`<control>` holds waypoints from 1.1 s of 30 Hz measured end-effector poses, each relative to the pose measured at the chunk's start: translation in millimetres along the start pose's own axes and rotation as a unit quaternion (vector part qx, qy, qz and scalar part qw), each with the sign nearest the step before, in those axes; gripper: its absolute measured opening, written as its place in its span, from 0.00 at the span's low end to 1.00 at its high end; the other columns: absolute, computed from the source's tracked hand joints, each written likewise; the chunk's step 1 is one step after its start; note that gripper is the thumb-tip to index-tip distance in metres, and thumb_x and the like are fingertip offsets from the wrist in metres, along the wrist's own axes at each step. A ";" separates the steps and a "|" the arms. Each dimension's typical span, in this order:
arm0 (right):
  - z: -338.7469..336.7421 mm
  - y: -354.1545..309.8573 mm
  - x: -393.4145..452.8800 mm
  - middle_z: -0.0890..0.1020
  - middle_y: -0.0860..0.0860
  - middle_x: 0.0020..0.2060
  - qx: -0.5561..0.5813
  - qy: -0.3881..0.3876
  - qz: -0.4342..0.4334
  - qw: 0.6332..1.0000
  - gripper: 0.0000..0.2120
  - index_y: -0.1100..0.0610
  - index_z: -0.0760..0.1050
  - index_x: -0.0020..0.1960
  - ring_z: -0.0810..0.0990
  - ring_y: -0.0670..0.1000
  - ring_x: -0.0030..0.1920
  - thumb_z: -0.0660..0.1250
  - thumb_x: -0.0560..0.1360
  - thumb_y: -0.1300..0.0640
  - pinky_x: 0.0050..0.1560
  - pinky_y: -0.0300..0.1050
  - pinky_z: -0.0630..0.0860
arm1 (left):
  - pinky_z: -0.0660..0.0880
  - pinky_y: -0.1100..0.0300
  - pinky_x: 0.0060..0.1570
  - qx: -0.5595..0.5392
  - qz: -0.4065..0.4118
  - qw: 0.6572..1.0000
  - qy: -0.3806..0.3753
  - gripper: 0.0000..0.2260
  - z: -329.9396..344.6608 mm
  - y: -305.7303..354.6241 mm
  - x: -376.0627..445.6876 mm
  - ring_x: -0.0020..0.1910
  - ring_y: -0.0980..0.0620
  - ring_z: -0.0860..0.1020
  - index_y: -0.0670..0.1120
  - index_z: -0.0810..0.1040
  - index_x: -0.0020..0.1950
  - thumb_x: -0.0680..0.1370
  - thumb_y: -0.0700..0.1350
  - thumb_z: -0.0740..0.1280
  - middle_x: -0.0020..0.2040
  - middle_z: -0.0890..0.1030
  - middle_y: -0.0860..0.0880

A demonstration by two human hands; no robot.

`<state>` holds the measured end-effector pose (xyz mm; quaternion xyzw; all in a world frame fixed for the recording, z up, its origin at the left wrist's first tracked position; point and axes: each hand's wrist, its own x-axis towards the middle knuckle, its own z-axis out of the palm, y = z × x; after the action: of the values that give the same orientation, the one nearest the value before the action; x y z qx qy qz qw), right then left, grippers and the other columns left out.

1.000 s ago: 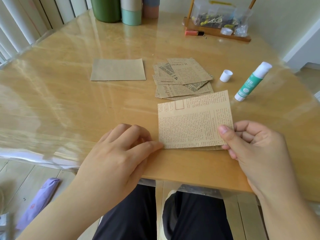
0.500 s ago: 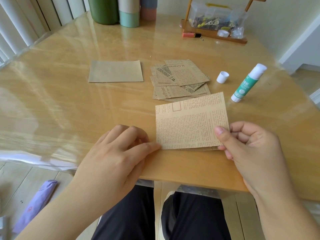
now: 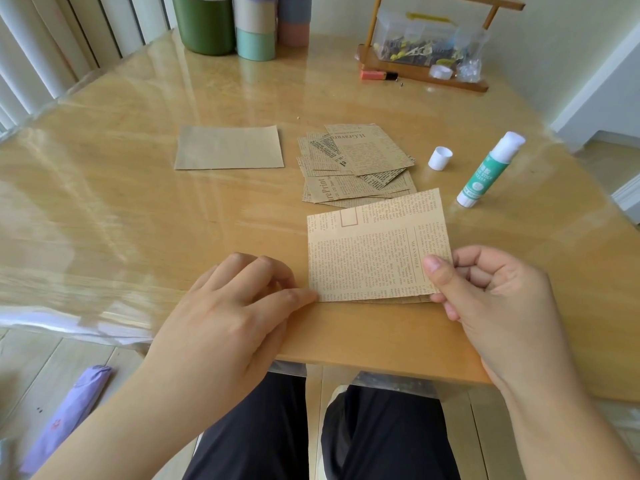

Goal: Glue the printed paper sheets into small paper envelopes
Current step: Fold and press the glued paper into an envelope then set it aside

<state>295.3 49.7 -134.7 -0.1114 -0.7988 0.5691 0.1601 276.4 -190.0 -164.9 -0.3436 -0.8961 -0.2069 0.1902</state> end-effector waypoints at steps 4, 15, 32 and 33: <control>-0.2 1.0 -0.4 0.79 0.50 0.25 -0.033 0.007 -0.012 0.999 0.07 0.56 0.78 0.37 0.75 0.45 0.26 0.72 0.70 0.54 0.32 0.37 0.74 | 0.75 0.52 0.41 0.003 0.009 1.000 0.004 0.15 2.0 -0.8 0.7 0.44 0.45 0.74 0.47 0.82 0.54 0.77 0.43 0.56 0.47 0.77 0.48; -22.8 -2.9 14.7 0.72 0.47 0.28 -0.217 -0.043 -0.020 0.975 0.04 0.50 0.81 0.34 0.67 0.41 0.27 0.74 0.68 0.52 0.28 0.31 0.65 | 0.71 0.52 0.42 0.002 0.013 1.000 0.009 0.16 3.5 -2.9 0.4 0.44 0.45 0.74 0.47 0.82 0.54 0.77 0.43 0.56 0.48 0.76 0.49; -22.8 3.2 21.9 0.67 0.43 0.23 -0.246 -0.040 -0.013 0.968 0.07 0.50 0.81 0.33 0.67 0.41 0.25 0.74 0.68 0.50 0.24 0.30 0.63 | 0.70 0.53 0.43 0.002 0.010 1.000 0.016 0.16 4.4 -2.3 0.1 0.44 0.45 0.73 0.47 0.82 0.54 0.77 0.42 0.55 0.47 0.76 0.49; -22.7 3.3 22.0 0.67 0.43 0.23 -0.246 -0.040 -0.013 0.968 0.07 0.50 0.81 0.33 0.66 0.41 0.25 0.74 0.67 0.50 0.24 0.30 0.63 | 0.71 0.53 0.43 0.002 0.010 1.000 0.016 0.16 4.3 -2.1 0.4 0.44 0.45 0.73 0.47 0.82 0.54 0.77 0.42 0.55 0.47 0.76 0.49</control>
<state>283.6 78.5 -128.2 -0.1141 -0.9214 0.3568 0.1037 273.8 -189.1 -168.9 -0.3493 -0.8897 -0.2088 0.2070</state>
